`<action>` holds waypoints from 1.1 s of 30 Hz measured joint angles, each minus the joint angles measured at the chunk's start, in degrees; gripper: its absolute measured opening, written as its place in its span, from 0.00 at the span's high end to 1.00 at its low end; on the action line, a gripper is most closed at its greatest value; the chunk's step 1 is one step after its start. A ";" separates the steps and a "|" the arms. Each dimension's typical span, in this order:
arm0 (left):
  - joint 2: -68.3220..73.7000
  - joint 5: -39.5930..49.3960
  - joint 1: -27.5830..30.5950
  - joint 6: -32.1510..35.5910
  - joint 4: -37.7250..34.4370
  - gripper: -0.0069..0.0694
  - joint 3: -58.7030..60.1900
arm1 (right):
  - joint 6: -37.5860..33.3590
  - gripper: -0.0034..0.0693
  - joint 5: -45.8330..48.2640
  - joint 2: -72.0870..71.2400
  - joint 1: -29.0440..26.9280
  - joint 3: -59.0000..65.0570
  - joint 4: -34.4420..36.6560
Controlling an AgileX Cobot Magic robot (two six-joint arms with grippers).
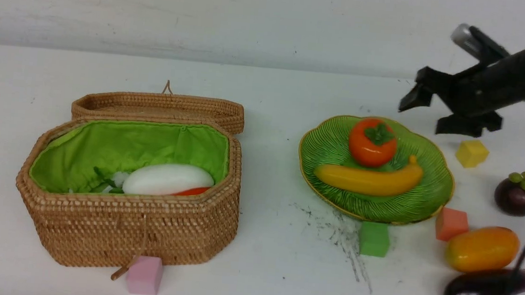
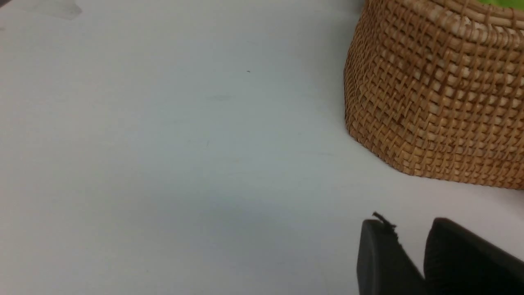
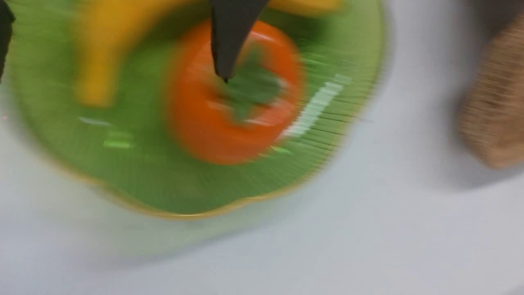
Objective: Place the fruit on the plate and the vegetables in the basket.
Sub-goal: Grab a tomato with your right arm and place it on the plate on the right, then use the right arm to grab a mangosteen and put it into the right plate
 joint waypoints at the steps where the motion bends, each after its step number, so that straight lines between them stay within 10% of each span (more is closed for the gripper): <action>1: 0.00 0.00 0.00 0.00 0.00 0.69 0.00 | 0.40 0.04 1.52 -0.71 -0.76 -0.05 -1.83; 12: 0.00 0.00 0.00 0.00 0.00 0.69 0.00 | 15.63 0.06 17.03 -2.59 -8.62 1.62 -26.15; 33: 0.00 0.00 0.00 0.00 0.00 0.68 0.00 | 16.22 0.19 5.64 8.93 -8.75 2.72 -20.18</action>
